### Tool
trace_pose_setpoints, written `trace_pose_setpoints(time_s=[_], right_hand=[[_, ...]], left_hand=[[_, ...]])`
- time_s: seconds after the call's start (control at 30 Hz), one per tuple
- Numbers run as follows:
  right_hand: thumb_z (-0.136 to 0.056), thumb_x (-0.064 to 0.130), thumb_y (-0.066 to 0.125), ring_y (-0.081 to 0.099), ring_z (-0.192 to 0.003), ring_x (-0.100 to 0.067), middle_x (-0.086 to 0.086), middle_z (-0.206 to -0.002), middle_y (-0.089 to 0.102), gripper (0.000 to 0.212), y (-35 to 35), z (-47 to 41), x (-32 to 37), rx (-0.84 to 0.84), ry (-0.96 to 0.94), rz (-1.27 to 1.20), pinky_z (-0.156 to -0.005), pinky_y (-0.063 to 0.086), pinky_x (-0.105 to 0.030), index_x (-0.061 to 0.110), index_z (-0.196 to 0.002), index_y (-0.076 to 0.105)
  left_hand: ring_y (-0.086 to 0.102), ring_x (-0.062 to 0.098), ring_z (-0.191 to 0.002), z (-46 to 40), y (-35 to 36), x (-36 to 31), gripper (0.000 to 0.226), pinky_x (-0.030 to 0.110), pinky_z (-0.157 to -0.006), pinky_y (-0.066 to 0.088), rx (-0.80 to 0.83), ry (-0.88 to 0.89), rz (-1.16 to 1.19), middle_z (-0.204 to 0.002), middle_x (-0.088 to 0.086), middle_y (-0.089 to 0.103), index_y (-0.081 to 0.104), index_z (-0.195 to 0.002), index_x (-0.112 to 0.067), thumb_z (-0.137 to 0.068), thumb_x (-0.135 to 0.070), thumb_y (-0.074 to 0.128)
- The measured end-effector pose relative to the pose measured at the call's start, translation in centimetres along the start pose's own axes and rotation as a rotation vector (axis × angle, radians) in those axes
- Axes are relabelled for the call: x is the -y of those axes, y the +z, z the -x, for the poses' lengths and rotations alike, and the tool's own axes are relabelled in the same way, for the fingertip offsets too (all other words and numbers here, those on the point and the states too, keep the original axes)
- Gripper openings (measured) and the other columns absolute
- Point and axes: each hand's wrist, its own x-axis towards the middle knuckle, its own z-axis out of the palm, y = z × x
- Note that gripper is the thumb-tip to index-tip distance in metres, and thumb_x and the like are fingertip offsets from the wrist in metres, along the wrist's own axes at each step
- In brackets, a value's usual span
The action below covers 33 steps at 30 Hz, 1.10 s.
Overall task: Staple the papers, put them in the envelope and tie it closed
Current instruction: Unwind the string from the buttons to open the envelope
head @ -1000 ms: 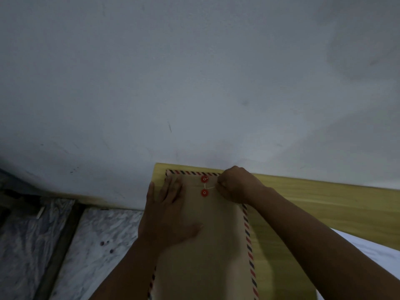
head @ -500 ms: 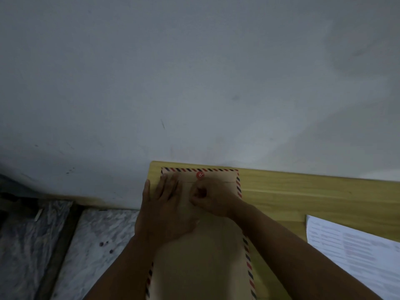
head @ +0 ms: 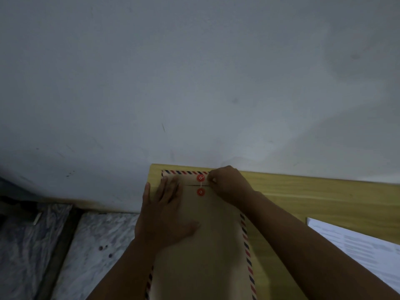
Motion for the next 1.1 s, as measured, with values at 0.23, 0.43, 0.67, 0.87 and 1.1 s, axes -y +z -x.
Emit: trace_pose_setpoints(time_s=[0.23,0.43,0.67,0.87,1.1], right_hand=[[-0.091,0.018,0.063,0.066,-0.077,-0.025,-0.005,-0.086,0.075,0.016,0.7,-2.7,2.3,-0.084,-0.282,0.088,-0.07,0.057,-0.038,0.015,-0.091,0.078],[-0.088,0.015,0.064,0.06,-0.059,-0.031,-0.007,-0.064,0.062,0.013,2.0,-3.7,2.1,-0.229,-0.139,0.197,-0.052,0.039,-0.029,0.012,-0.076,0.069],[-0.09,0.02,0.053,0.058,-0.067,-0.025,-0.002,-0.075,0.063,0.015,0.4,-1.3,-1.5,-0.131,0.186,0.172,-0.057,0.042,-0.028,0.016,-0.082,0.065],[-0.094,0.03,0.054,0.063,-0.073,-0.019,0.004,-0.084,0.071,0.018,0.0,-1.0,-0.9,-0.243,0.194,-0.02,-0.064,0.054,-0.032,0.022,-0.091,0.069],[-0.09,0.022,0.071,0.063,-0.069,-0.012,0.012,-0.078,0.066,0.007,1.1,-1.0,3.3,-0.244,-0.086,-0.526,-0.066,0.052,-0.027,0.017,-0.086,0.074]], left_hand=[[0.023,0.032,-0.157,-0.1,0.0,0.0,0.116,0.07,-0.119,0.021,0.018,0.001,0.002,-0.168,0.009,0.028,0.046,-0.153,-0.012,-0.075,-0.097,0.038],[0.023,0.031,-0.157,-0.1,0.1,0.0,0.114,0.071,-0.118,0.022,0.015,0.002,0.014,-0.168,0.008,0.03,0.049,-0.152,-0.013,-0.074,-0.096,0.041],[0.025,0.033,-0.156,0.0,0.2,0.1,0.114,0.073,-0.116,0.023,-0.006,0.013,0.002,-0.168,0.009,0.029,0.049,-0.151,-0.012,-0.073,-0.096,0.043],[0.025,0.032,-0.156,0.0,0.1,0.0,0.113,0.073,-0.116,0.022,-0.003,0.012,-0.005,-0.168,0.008,0.031,0.051,-0.15,-0.012,-0.075,-0.095,0.042],[0.019,0.028,-0.158,0.1,0.1,0.0,0.113,0.071,-0.119,0.018,0.007,0.015,-0.017,-0.17,0.006,0.026,0.044,-0.154,-0.013,-0.077,-0.095,0.038]])
